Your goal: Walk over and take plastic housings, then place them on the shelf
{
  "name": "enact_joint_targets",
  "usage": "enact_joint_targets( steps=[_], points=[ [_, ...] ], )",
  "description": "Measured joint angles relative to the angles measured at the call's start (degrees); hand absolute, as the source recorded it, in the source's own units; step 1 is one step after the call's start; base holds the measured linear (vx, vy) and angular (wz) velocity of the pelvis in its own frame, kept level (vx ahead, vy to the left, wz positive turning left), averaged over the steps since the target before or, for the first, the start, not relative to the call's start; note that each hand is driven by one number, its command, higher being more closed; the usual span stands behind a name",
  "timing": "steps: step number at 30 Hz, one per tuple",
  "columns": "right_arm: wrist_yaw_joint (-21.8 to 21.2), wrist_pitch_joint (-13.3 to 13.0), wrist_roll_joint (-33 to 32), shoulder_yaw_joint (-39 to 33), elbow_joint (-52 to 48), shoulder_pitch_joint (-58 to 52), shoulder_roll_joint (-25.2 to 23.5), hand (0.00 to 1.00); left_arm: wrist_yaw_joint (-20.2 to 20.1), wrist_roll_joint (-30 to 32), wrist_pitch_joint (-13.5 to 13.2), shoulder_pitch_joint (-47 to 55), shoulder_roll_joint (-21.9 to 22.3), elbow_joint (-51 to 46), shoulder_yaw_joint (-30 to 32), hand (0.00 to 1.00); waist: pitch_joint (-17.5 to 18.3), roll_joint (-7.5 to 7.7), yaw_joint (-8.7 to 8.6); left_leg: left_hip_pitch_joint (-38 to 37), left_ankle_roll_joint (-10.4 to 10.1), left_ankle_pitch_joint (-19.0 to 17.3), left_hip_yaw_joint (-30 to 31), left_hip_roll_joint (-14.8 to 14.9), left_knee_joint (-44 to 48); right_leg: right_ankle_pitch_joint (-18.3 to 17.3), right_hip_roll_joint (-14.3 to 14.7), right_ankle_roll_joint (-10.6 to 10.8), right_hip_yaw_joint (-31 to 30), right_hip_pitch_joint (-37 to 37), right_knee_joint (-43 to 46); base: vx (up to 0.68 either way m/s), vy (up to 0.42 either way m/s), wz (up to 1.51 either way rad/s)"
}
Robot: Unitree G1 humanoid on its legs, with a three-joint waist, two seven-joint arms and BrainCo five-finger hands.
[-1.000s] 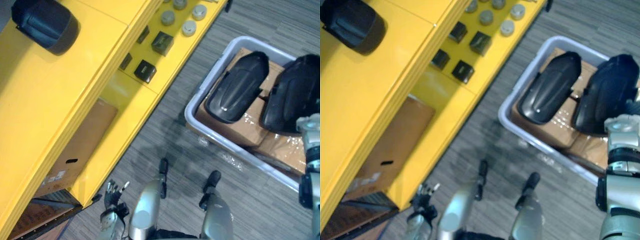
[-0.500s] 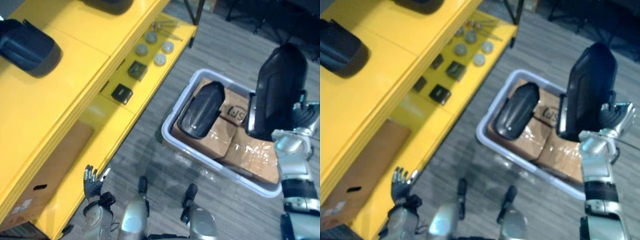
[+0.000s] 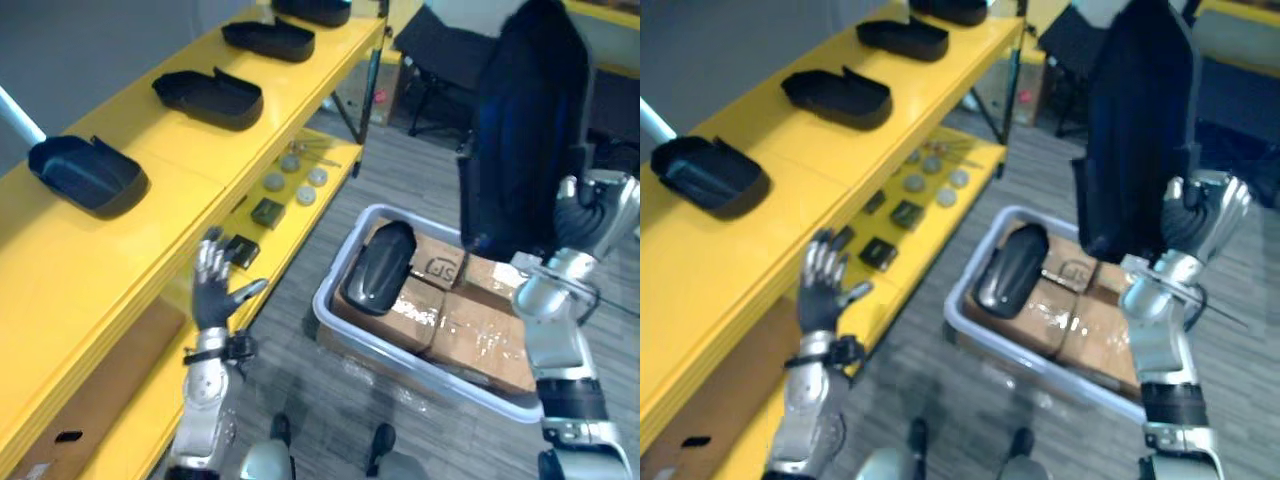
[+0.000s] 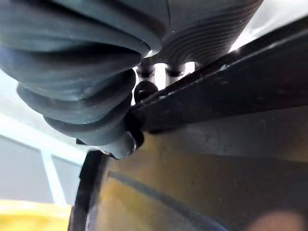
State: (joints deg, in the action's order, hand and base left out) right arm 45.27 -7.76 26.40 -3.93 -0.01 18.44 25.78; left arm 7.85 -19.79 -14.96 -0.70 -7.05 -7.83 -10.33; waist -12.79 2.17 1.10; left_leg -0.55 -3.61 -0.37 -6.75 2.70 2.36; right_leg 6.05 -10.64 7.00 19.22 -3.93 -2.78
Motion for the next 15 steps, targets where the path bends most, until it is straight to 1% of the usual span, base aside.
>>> enact_joint_targets(
  steps=[1, 3, 4, 5, 7, 10, 13, 15],
  points=[
    [0.0, -0.8, 0.3, 0.8, -0.5, 0.4, -0.2, 1.00, -0.4, -0.6, 0.8, -0.9, 0.1, 0.1, -0.6, 0.00, 0.0, 0.00, -0.02, -0.4, 0.0, 0.0, -0.4, 0.1, -0.1, 0.1, 0.1, 0.0, -0.5, 0.0, 0.0, -0.03, 0.007, -0.28],
    [-0.6, -3.8, 1.4, 3.3, -3.2, 0.6, -1.2, 1.00, -2.1, -4.9, 4.2, -3.4, 0.1, 0.5, -3.2, 0.00, 0.5, 0.07, -0.46, -0.9, -0.1, -0.1, -1.4, 0.2, -0.2, 0.5, 0.2, -0.1, -1.4, 0.0, -0.3, -0.04, 0.005, -0.25],
    [-0.9, -4.5, 1.5, 4.0, -3.8, 0.8, -1.4, 1.00, -2.2, -6.3, 5.0, -3.9, 0.1, 0.7, -3.7, 0.00, 0.5, 0.09, -0.32, -1.1, -0.1, -0.1, -1.9, 0.3, -0.3, 0.7, 0.3, -0.2, -2.0, 0.1, -0.5, -0.04, 0.002, -0.26],
    [-1.8, -5.9, 1.5, 5.4, -4.6, 1.4, -2.0, 1.00, -2.6, -8.9, 6.2, -4.4, 0.1, 1.4, -4.5, 0.00, 0.7, 0.09, -0.58, -1.4, -0.1, -0.1, -2.1, 0.3, -0.5, 0.9, 0.3, -0.2, -2.4, 0.0, -1.0, -0.04, -0.004, -0.21],
    [-3.1, -7.4, 1.5, 7.3, -4.8, 2.2, -3.0, 1.00, -3.2, -11.7, 7.8, -5.6, 0.3, 3.7, -5.8, 0.00, 1.3, 0.03, -1.09, -1.4, -0.1, -0.1, -2.3, 0.3, -1.0, 0.9, 0.4, -0.2, -2.4, 0.5, -1.0, -0.05, -0.006, -0.10],
    [-4.4, -8.6, 2.6, 10.7, -5.0, 4.0, -4.6, 1.00, -3.4, -14.2, 10.1, -7.5, 0.7, 5.7, -7.2, 0.00, 1.9, 0.18, -1.11, -1.4, -0.3, 0.1, -3.2, 0.5, -1.3, 1.1, 0.7, -0.4, -3.3, 1.0, -1.0, -0.02, -0.005, -0.13],
    [-5.6, -9.9, 2.6, 12.3, -5.4, 4.8, -5.4, 1.00, -3.1, -14.2, 11.6, -10.0, 0.7, 7.0, -8.2, 0.00, 2.0, 0.16, -1.26, -1.4, -0.4, 0.2, -3.1, 0.4, -1.3, 1.3, 0.8, -0.4, -3.4, 1.1, -1.0, 0.00, -0.002, -0.02],
    [-6.8, -10.1, 2.5, 13.2, -5.4, 5.5, -5.8, 1.00, -2.9, -15.9, 12.0, -11.4, 0.7, 7.4, -8.5, 0.00, 2.1, 0.21, -1.67, -1.4, -0.4, 0.2, -3.1, 0.3, -1.3, 1.3, 0.8, -0.3, -3.5, 1.1, -1.0, 0.00, 0.000, 0.00]
  ],
)
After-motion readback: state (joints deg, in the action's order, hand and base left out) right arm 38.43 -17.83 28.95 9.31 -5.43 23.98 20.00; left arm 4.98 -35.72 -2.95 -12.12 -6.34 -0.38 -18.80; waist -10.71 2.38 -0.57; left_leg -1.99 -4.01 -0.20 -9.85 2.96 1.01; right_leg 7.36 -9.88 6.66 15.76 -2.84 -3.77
